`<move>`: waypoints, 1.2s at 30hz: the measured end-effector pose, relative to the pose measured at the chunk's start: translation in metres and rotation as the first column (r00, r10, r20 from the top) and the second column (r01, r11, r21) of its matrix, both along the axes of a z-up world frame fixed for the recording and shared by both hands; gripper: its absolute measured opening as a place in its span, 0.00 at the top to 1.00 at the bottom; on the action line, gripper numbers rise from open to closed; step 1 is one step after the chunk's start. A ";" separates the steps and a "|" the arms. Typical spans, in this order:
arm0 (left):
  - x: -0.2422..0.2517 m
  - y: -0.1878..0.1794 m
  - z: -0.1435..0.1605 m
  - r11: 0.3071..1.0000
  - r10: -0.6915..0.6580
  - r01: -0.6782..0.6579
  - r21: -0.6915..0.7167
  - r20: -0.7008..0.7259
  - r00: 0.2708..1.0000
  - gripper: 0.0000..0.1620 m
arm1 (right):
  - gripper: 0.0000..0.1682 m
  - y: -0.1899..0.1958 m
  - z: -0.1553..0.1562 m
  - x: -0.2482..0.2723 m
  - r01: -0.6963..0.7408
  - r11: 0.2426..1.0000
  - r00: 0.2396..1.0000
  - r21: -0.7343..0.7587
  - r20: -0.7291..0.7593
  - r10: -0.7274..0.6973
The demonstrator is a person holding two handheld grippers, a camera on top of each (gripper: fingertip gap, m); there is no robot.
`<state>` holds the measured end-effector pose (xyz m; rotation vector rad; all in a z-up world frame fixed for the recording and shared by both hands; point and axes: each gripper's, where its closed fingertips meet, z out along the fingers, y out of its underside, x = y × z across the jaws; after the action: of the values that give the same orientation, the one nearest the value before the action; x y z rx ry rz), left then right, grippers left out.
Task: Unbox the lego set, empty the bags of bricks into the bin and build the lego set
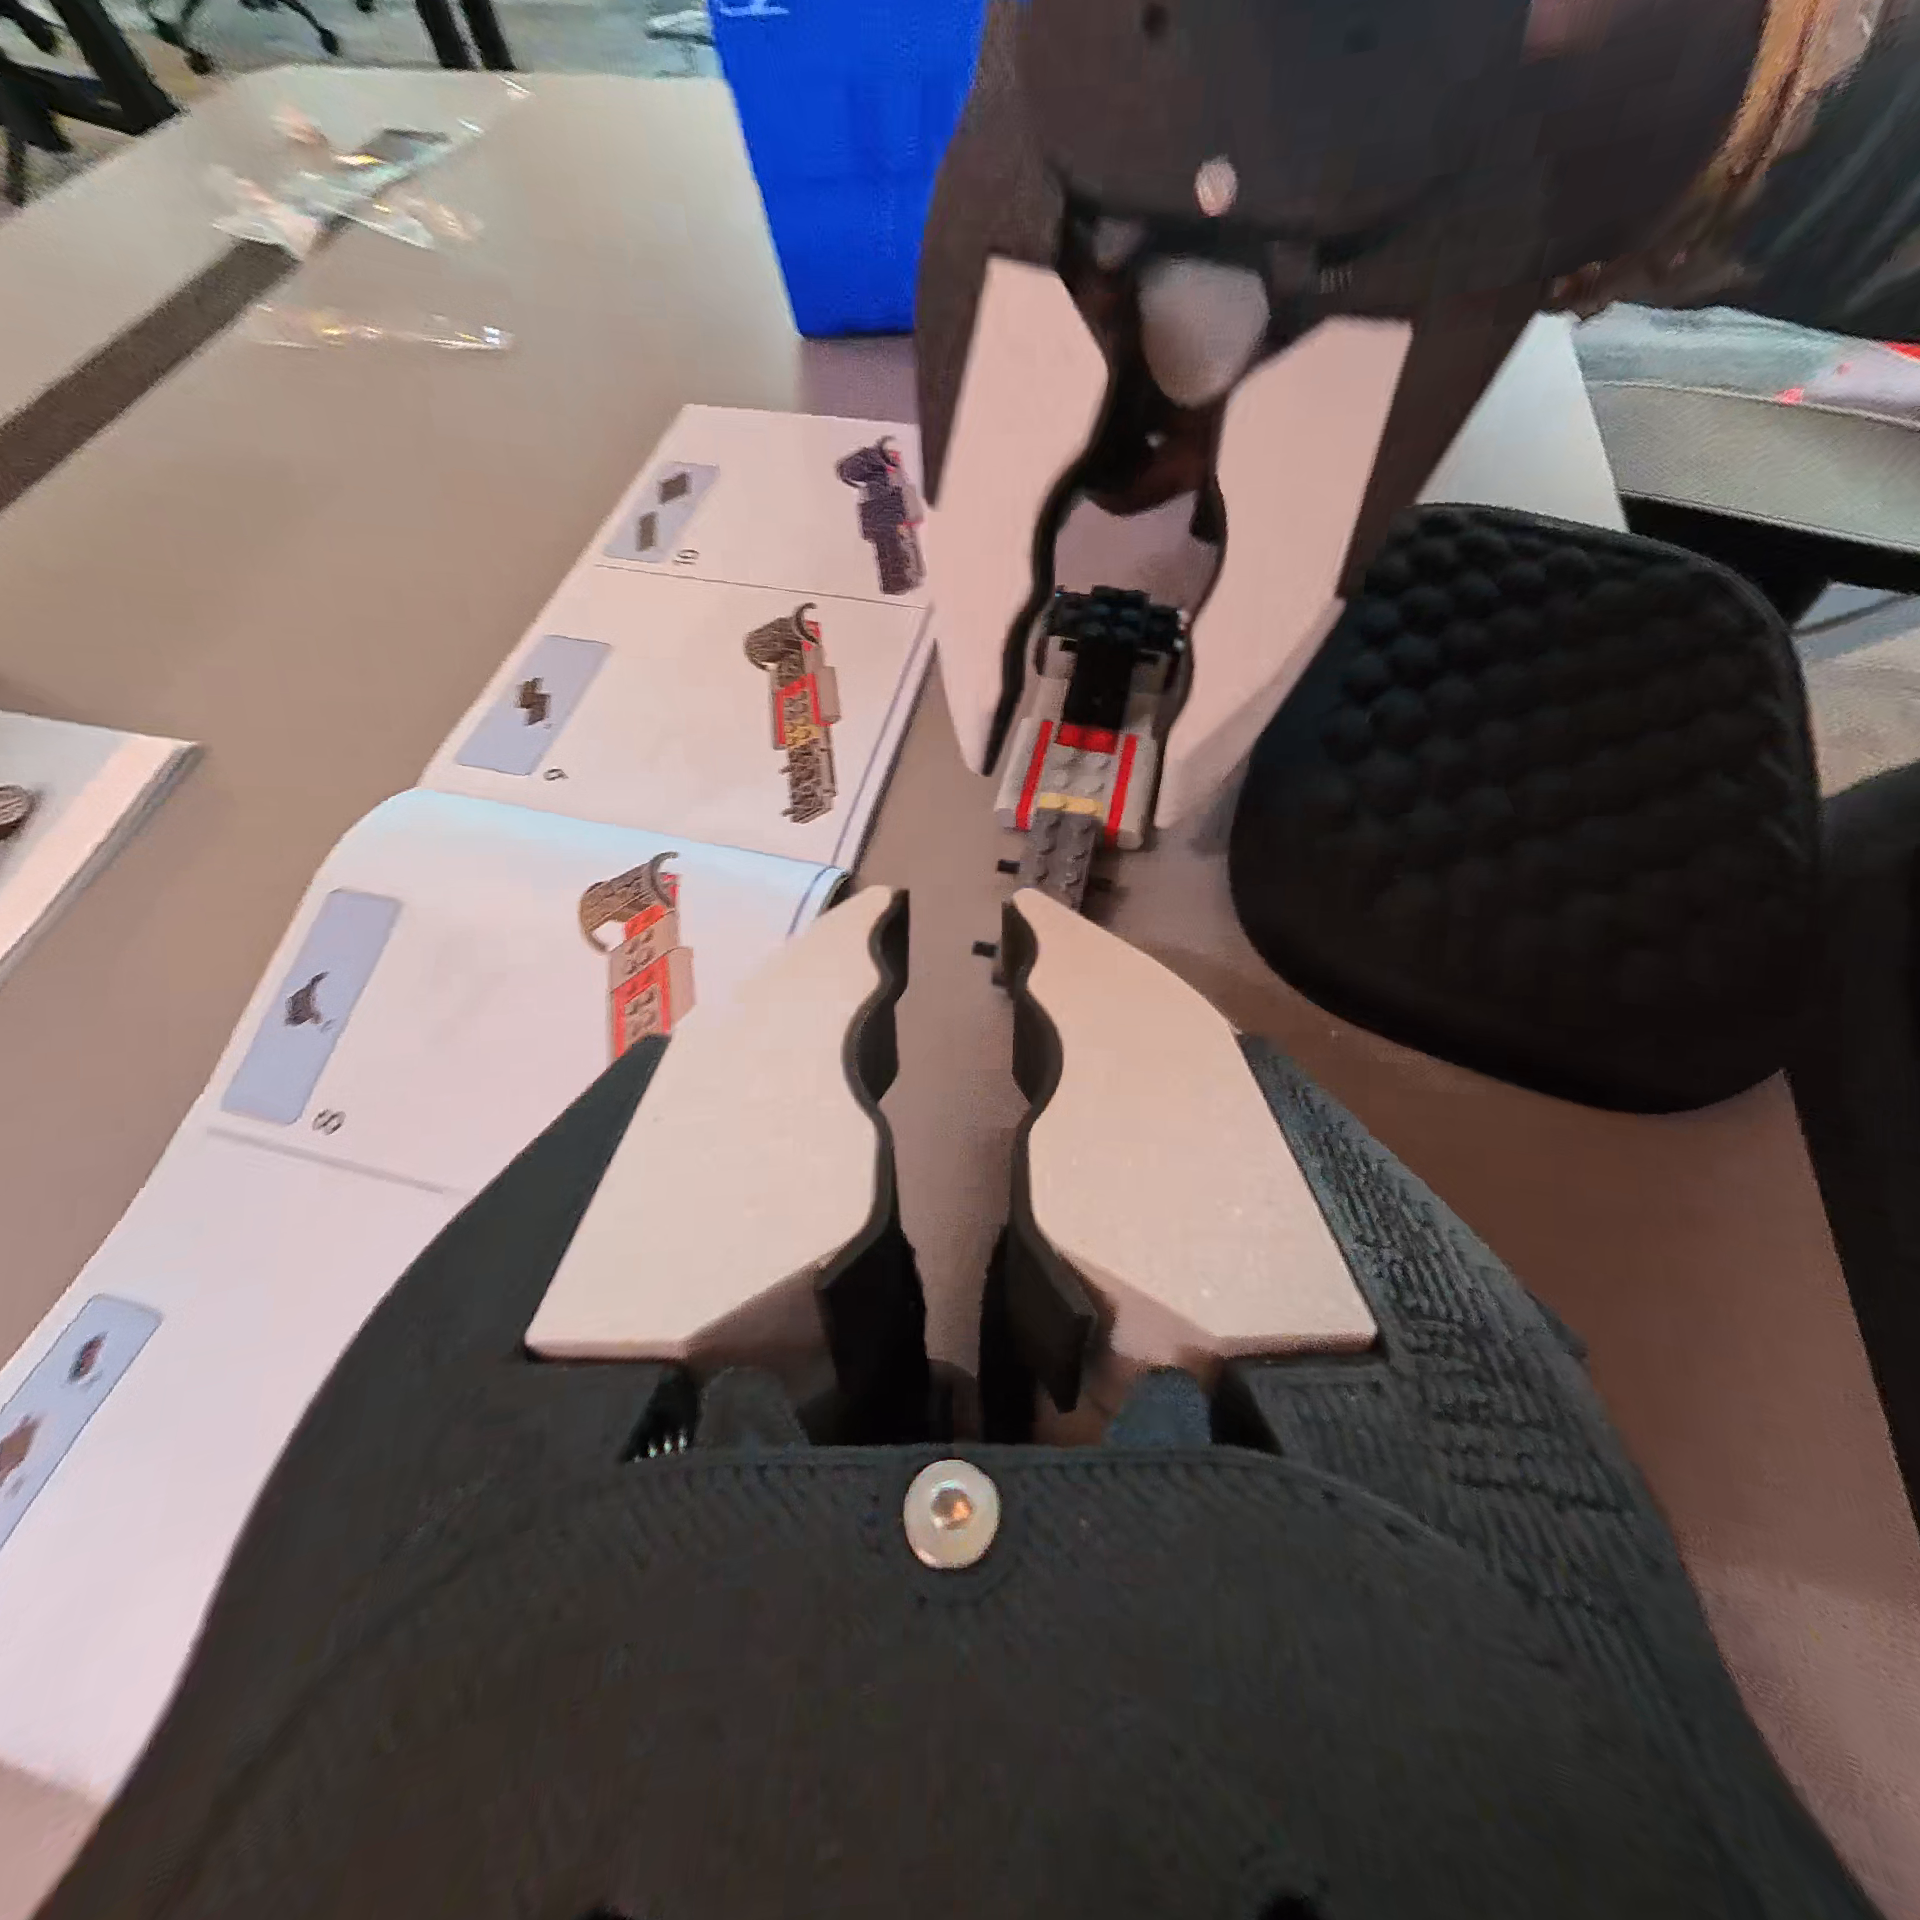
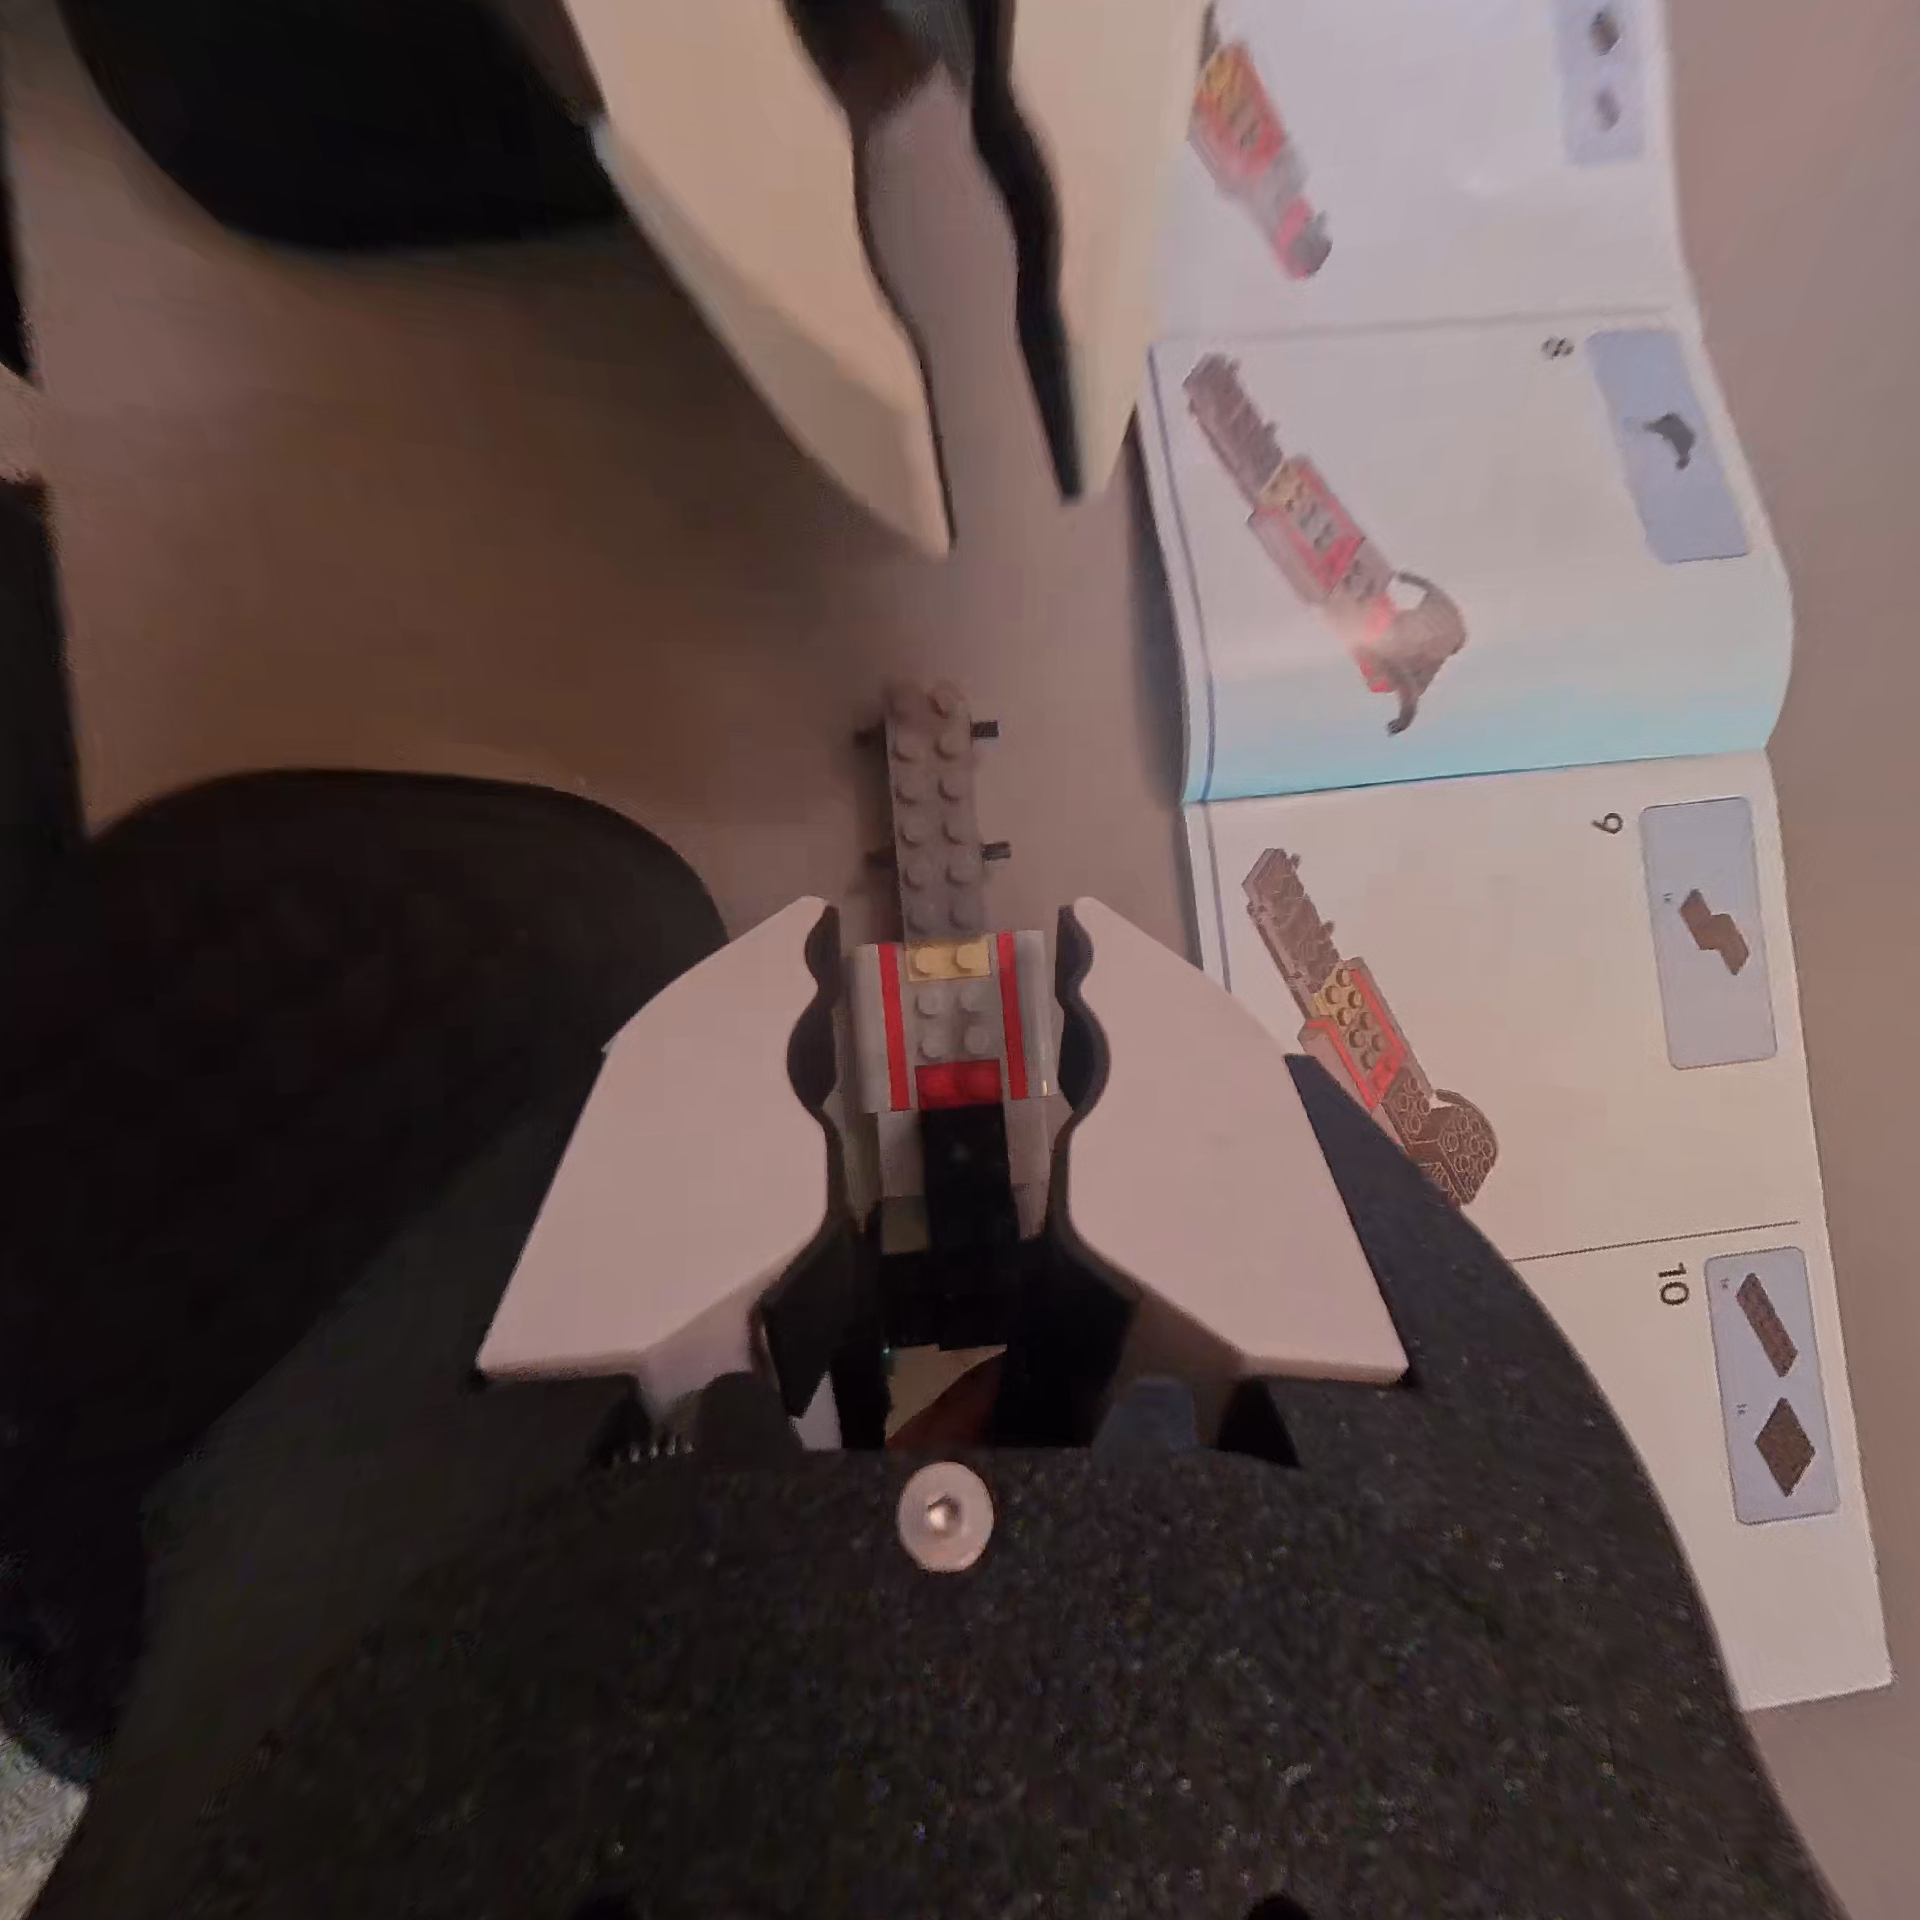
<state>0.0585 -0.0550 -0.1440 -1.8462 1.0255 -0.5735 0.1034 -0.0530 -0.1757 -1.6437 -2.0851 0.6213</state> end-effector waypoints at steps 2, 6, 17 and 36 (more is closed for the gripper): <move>-0.007 0.001 0.006 0.998 0.040 -0.041 0.042 0.020 0.999 0.89 | 0.76 -0.001 -0.013 -0.001 -0.026 0.999 0.999 0.030 0.043 0.025; -0.020 0.008 0.025 0.977 0.146 -0.161 0.143 0.110 0.983 0.86 | 0.90 -0.004 -0.016 -0.009 -0.055 0.998 0.998 0.026 0.007 0.055; 0.003 0.007 0.073 0.947 0.314 -0.275 -0.164 0.635 0.706 0.68 | 0.90 0.019 0.088 -0.028 0.251 0.903 0.809 0.350 -0.588 0.003; 0.027 -0.006 0.099 0.930 0.089 -0.181 0.320 0.281 0.956 0.90 | 0.81 -0.001 0.112 -0.025 0.167 0.932 0.720 0.321 -0.686 0.108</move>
<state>0.0852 -0.0609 -0.0454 -1.4735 0.7575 -0.5030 0.0779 -0.0541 -0.0637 -0.9992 -1.4841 0.6611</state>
